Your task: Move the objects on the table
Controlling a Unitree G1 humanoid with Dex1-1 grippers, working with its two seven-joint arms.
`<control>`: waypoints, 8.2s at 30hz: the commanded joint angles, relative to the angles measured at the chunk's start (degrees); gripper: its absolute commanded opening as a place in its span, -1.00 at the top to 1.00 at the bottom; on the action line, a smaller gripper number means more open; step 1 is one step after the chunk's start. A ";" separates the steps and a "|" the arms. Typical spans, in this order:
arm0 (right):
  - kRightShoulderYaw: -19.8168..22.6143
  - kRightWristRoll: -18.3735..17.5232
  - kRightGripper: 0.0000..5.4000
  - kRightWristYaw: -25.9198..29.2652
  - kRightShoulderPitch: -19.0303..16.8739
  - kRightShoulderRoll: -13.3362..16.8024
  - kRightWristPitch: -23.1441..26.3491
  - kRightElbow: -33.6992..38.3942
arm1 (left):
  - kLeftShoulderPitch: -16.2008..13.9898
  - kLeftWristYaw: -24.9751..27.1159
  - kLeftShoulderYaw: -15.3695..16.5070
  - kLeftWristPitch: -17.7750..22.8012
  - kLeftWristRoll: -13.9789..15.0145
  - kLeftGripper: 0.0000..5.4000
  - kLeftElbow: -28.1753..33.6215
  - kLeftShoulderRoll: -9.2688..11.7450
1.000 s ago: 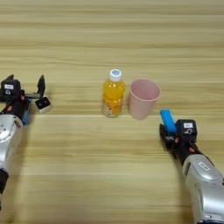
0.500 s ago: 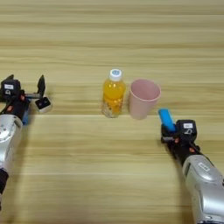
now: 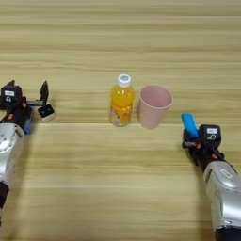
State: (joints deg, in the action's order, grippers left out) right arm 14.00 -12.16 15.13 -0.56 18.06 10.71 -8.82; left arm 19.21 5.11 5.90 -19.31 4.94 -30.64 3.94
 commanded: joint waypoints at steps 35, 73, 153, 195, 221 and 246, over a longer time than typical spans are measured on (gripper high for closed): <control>6.29 5.52 -0.99 -15.44 2.31 -4.56 -18.83 5.42 | -0.40 0.58 0.36 0.64 -0.28 -1.00 1.36 0.84; 4.37 11.67 -0.99 -24.33 4.33 -6.87 -27.80 -0.83 | -23.53 4.74 -4.35 22.10 -0.72 -1.00 28.46 2.64; 4.13 11.32 -1.00 -24.14 4.09 -6.76 -27.38 -0.33 | -16.91 0.90 -2.01 15.53 -0.66 0.47 10.69 1.07; 3.95 11.26 -1.00 -23.94 4.06 -6.37 -27.46 -0.88 | -17.68 3.06 -11.60 24.17 5.47 0.50 32.56 -7.78; 3.74 11.42 -1.00 -24.07 3.54 -6.79 -27.05 0.45 | -12.99 3.68 -14.11 35.34 11.62 0.50 20.40 -11.23; 3.16 11.70 -1.00 -23.77 3.74 -6.68 -26.52 -0.42 | -11.94 4.96 -17.43 26.58 8.17 -0.26 21.43 -8.80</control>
State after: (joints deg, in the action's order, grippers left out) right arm 17.39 -0.57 -9.03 3.01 11.18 -16.66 -8.95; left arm 5.94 10.27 -11.89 8.05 13.81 -9.20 -2.45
